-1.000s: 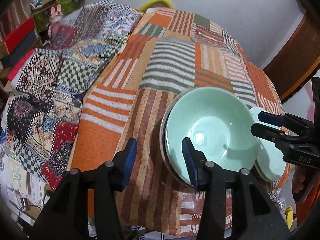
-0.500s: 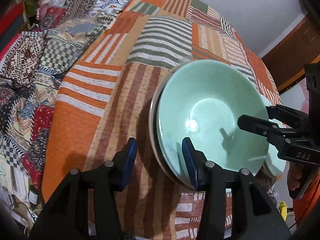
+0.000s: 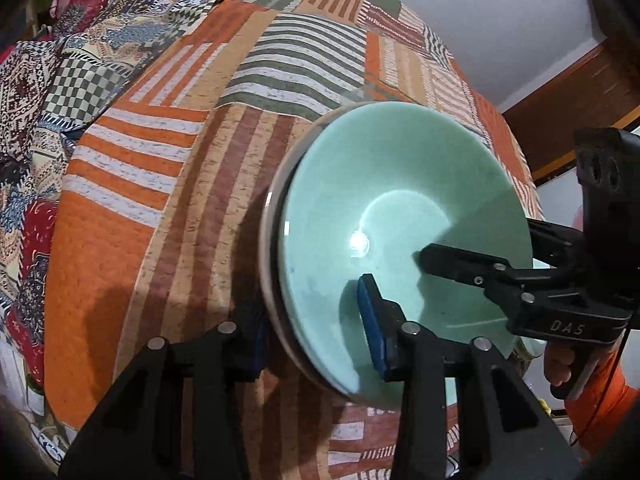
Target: Organize plates and bowls
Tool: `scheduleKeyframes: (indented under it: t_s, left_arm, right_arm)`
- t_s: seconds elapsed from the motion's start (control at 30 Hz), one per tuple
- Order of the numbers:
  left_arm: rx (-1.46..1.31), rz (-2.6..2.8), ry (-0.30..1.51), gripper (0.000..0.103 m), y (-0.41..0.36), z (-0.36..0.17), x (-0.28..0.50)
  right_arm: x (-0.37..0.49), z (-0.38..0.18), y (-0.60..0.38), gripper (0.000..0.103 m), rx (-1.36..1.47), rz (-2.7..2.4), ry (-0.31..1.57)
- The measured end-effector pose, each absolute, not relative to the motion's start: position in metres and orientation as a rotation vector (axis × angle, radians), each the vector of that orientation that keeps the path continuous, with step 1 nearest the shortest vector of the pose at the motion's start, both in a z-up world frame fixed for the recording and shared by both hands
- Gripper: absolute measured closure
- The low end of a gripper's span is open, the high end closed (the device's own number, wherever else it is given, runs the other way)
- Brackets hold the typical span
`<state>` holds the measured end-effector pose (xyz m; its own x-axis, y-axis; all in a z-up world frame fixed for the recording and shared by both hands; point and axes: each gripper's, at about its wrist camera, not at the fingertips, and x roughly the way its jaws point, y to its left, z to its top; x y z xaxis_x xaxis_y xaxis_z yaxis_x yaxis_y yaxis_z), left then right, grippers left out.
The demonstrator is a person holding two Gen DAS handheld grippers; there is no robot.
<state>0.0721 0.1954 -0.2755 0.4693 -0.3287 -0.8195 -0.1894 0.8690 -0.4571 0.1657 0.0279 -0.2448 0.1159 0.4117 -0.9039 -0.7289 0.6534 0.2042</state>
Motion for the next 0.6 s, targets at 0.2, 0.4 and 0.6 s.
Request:
scheduleKeyframes:
  t_s: [0.2, 0.4, 0.6]
  left_arm:
    - [-0.538, -0.085, 1.086, 0.064, 0.194, -0.275, 0.071]
    - [-0.528, -0.068, 1.096, 0.064, 0.192, -0.272, 0.072]
    - [-0.499, -0.047, 1.098, 0.064, 0.188, -0.266, 0.071]
  right_arm:
    - [0.165, -0.244, 0.027, 0.058, -0.314, 0.855, 1.182]
    - [0.169, -0.242, 0.020, 0.064, -0.259, 0.847, 1.193]
    - [0.168, -0.241, 0.017, 0.065, -0.232, 0.843, 1.203]
